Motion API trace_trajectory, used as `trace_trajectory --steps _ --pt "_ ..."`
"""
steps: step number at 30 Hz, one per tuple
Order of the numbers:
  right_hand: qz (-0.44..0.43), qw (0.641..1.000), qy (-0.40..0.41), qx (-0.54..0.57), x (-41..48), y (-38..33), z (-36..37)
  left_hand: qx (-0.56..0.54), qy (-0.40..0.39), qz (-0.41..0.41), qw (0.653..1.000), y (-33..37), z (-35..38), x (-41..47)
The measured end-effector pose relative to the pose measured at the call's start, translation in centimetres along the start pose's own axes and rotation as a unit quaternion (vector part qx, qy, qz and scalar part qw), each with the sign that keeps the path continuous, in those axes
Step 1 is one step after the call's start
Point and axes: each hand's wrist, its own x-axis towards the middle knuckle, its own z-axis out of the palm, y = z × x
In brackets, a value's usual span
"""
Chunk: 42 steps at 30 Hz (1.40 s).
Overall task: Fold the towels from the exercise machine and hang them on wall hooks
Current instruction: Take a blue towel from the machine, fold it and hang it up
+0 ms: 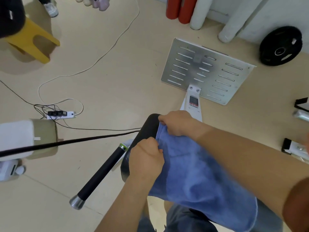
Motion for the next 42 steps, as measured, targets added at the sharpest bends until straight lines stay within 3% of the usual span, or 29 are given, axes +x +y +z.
trace_trajectory --steps 4,7,9,17,29,32,37,40,42 --pt "-0.004 0.999 0.029 -0.014 0.3 0.9 -0.3 0.003 -0.018 -0.002 1.000 0.2 0.0 0.4" --pt "-0.054 0.995 0.078 0.032 0.5 1.9 -0.4 0.002 0.002 0.003 1.000 0.5 0.1 -0.3" --pt "-0.063 0.993 0.068 0.071 0.6 2.0 -0.8 -0.020 0.028 -0.001 0.999 0.7 0.2 -0.9" --pt "-0.017 0.972 0.071 0.225 1.7 1.3 -0.4 -0.116 0.090 -0.015 0.989 0.5 0.5 -2.5" --pt "0.070 0.943 0.090 0.313 3.2 0.1 3.0 -0.073 0.076 0.029 0.994 -0.4 0.9 -2.3" --pt "0.081 0.926 0.101 0.355 3.1 0.0 3.1 -0.066 0.110 0.056 0.990 -0.9 1.7 -2.3" --pt "0.114 0.904 0.096 0.401 3.5 0.1 2.6 0.025 0.131 0.103 0.986 -1.3 2.2 -3.2" --pt "0.130 0.901 0.097 0.402 3.8 0.0 2.6 -0.007 0.145 0.101 0.984 -2.3 2.2 -3.7" --pt "0.126 0.902 0.101 0.400 3.6 -0.1 2.7 -0.043 0.115 0.089 0.988 -3.1 2.0 -4.6"
